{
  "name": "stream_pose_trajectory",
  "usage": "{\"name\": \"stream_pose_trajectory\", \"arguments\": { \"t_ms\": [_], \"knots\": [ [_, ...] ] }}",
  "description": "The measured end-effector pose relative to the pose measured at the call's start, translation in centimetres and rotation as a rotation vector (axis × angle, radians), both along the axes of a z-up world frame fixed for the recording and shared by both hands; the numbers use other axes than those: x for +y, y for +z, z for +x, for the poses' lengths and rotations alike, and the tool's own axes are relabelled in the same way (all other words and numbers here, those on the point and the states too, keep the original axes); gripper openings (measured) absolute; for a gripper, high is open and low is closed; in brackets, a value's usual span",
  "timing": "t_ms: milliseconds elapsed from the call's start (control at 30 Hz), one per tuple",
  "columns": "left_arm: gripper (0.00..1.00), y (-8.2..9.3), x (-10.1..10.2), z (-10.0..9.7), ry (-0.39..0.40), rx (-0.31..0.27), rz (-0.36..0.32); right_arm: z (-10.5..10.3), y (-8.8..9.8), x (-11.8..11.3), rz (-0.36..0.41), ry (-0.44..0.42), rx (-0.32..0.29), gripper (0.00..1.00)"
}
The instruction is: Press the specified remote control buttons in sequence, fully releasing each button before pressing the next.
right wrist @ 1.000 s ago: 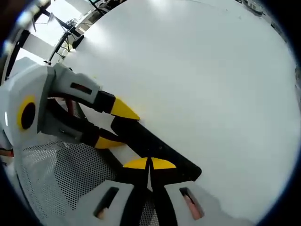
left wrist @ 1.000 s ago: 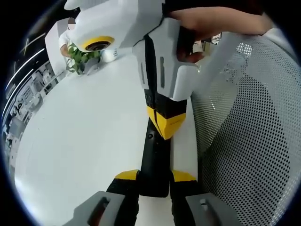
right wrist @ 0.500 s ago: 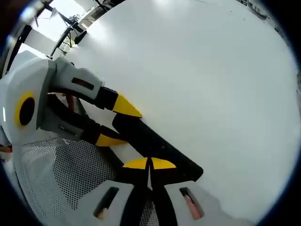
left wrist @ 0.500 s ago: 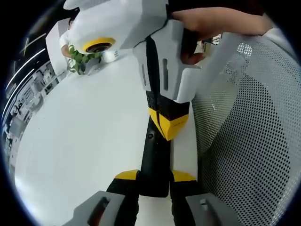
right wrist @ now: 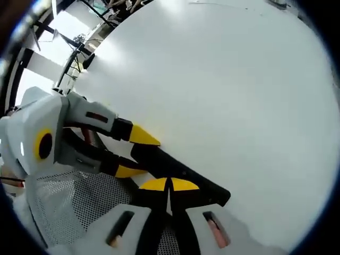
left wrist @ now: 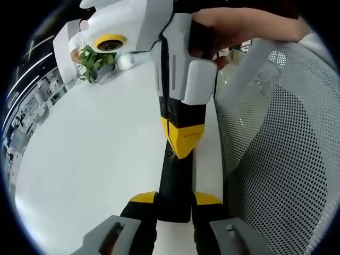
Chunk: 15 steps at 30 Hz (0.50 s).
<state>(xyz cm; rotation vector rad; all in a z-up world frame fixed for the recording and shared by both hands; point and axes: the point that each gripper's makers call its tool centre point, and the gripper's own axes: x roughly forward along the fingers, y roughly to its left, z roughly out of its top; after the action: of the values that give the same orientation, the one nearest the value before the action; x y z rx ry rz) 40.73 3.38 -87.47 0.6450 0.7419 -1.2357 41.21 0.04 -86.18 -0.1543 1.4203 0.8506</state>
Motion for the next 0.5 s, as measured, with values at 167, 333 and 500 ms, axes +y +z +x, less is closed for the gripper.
{"name": "stream_pose_trajectory", "arguments": {
  "t_ms": [167, 333, 500],
  "knots": [
    [0.25, 0.0, 0.0, 0.01, 0.0, 0.001, 0.001, 0.0, -0.33, 0.25, -0.012, 0.012, -0.015, 0.0],
    [0.25, 0.0, -0.01, 0.01, -0.001, 0.002, 0.003, 0.2, -0.59, 0.37, -0.023, 0.02, -0.031, 0.0],
    [0.25, -0.01, -0.02, 0.01, -0.003, 0.004, 0.006, 0.09, -0.68, 0.33, -0.028, 0.024, -0.028, 0.0]
  ]
}}
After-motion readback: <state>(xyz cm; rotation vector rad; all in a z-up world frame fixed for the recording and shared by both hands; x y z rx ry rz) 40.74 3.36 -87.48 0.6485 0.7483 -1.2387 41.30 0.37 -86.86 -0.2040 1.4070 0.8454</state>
